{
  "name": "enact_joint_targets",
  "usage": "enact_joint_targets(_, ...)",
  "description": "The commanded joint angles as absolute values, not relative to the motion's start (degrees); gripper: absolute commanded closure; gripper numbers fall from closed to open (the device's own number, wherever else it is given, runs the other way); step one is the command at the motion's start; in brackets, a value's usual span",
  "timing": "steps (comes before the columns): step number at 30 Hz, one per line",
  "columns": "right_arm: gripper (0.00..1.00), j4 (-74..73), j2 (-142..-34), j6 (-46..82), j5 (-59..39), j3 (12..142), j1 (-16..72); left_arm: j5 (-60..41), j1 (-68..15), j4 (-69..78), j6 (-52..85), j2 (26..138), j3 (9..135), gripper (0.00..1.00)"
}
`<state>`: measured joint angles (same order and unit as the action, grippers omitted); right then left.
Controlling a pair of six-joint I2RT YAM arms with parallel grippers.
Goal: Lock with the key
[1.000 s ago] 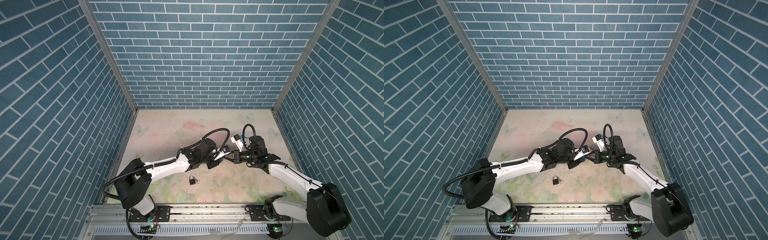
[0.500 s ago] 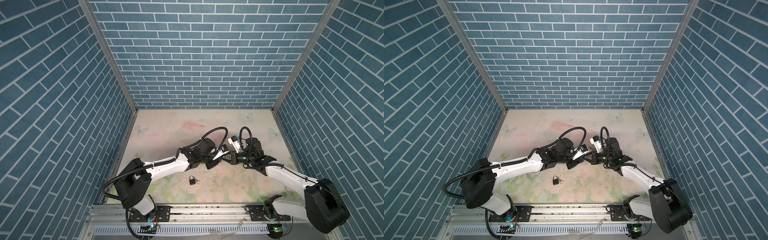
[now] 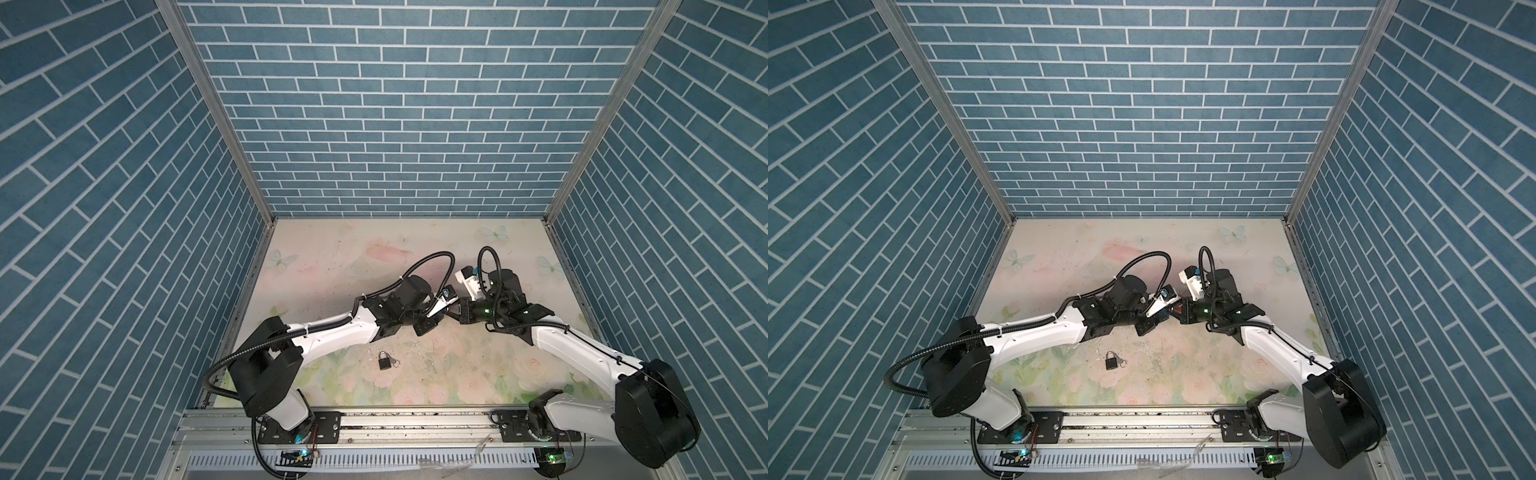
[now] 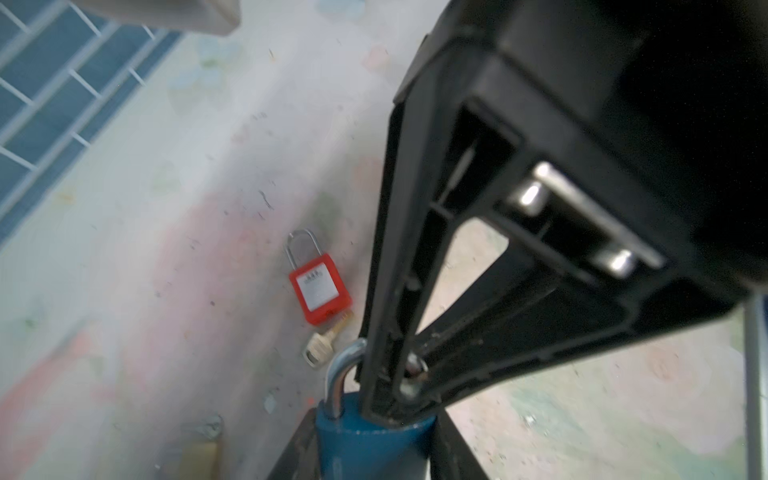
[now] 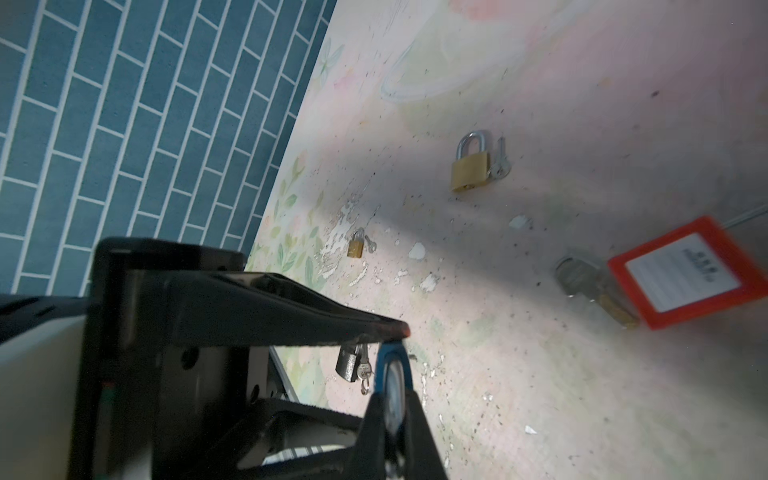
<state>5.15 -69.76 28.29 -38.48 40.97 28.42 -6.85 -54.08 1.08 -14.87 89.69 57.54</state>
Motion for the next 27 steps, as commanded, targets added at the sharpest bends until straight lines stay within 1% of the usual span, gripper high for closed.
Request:
enact_joint_targets(1,0.77,18.43,-67.73,27.61,-45.73,45.58,28.84,-1.83,-60.81,26.98,-18.25,85.42,58.89,1.0)
enact_joint_targets(4,0.55,20.7,-64.02,27.84,-43.75,49.86,25.29,1.89,-63.58,22.81,-15.39,85.87,55.37,1.0)
enact_joint_targets(6,0.45,21.23,-60.87,28.86,-41.47,51.53,22.73,3.8,-64.56,22.5,-12.16,85.63,53.09,1.0)
enact_joint_targets(8,0.33,21.77,-57.28,29.82,-37.91,52.0,20.13,4.57,-64.93,22.54,-8.53,85.18,51.8,1.0)
enact_joint_targets(9,0.3,22.45,-56.13,30.04,-36.79,52.12,18.99,5.18,-65.03,22.75,-6.85,85.01,51.49,1.0)
enact_joint_targets(12,0.28,25.11,-54.36,29.83,-35.2,51.92,16.28,6.38,-65.26,22.36,-1.41,85.35,52.15,1.0)
enact_joint_targets(15,0.29,26.28,-53.45,29.77,-31.48,50.35,15.95,9.24,-65.31,17.16,6.6,87.98,56.2,1.0)
enact_joint_targets(18,0.29,25.43,-52.02,31.69,-25.98,48.3,16.0,11.91,-65.25,7.35,15.33,92.28,62.64,1.0)
enact_joint_targets(21,0.29,25.55,-50.57,33.87,-18.08,46.94,15.91,13.57,-65.13,-4.97,23.37,97.77,70.04,1.0)
enact_joint_targets(23,0.28,25.88,-49.7,35.09,-12.88,46.31,15.91,12.89,-64.99,-11.87,28.05,101.19,73.95,1.0)
enact_joint_targets(27,0.24,24.17,-46.97,36.76,-6.0,44.13,15.82,10.48,-64.73,-18.76,33.77,105.7,76.86,1.0)
